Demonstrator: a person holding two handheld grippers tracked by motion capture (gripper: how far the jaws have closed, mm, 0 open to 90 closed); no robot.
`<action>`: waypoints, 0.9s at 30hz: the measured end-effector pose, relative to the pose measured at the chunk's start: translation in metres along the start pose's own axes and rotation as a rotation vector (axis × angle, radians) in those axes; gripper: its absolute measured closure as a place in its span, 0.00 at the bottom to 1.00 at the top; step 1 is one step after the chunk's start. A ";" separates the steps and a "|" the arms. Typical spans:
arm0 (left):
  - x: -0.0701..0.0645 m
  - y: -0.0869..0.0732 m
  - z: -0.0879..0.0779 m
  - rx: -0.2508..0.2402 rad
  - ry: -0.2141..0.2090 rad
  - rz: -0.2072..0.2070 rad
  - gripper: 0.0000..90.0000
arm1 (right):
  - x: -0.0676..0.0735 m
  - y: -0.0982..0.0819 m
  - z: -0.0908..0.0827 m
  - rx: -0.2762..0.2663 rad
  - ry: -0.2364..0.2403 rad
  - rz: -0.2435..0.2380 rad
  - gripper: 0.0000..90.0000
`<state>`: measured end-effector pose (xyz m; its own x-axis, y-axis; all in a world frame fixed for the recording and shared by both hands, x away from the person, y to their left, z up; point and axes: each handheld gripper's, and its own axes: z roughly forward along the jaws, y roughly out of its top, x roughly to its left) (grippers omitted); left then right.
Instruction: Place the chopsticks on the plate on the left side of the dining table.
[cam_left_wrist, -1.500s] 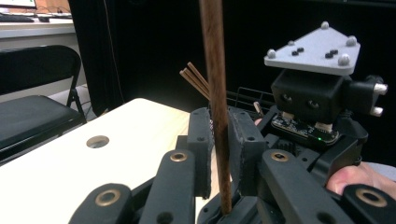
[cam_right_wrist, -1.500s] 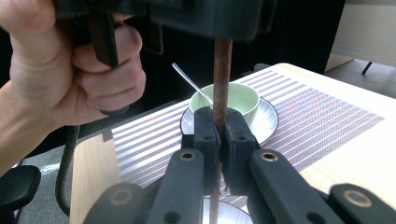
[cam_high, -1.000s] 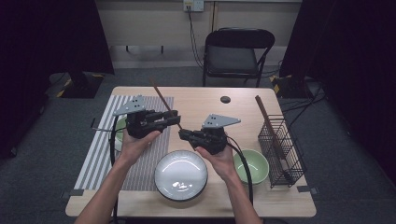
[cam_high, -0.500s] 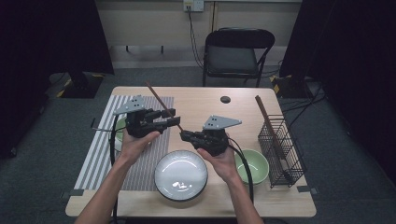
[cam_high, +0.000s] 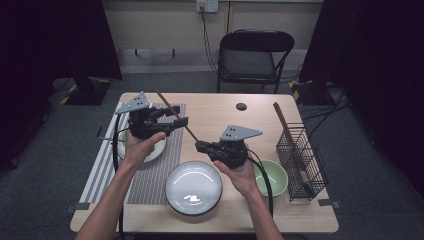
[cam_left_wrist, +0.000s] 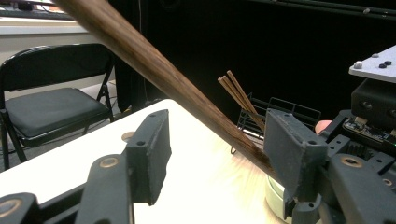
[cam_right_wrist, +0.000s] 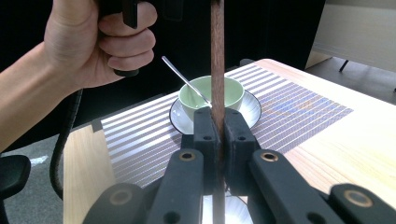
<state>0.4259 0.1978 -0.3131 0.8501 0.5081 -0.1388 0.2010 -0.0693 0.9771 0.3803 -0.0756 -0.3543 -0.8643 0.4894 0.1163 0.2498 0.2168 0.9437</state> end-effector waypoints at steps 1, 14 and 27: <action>0.001 -0.001 0.000 -0.004 -0.001 -0.009 0.45 | 0.000 0.000 0.000 -0.003 0.002 0.002 0.95; 0.010 -0.014 -0.004 0.041 0.052 -0.013 0.36 | -0.002 0.001 -0.006 -0.013 0.010 0.005 0.95; 0.021 -0.012 -0.019 -0.008 0.078 -0.035 0.34 | -0.005 -0.007 -0.012 0.001 0.009 0.013 0.95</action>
<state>0.4318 0.2258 -0.3243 0.8021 0.5752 -0.1604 0.2257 -0.0433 0.9732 0.3775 -0.0896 -0.3578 -0.8651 0.4841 0.1312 0.2612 0.2116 0.9418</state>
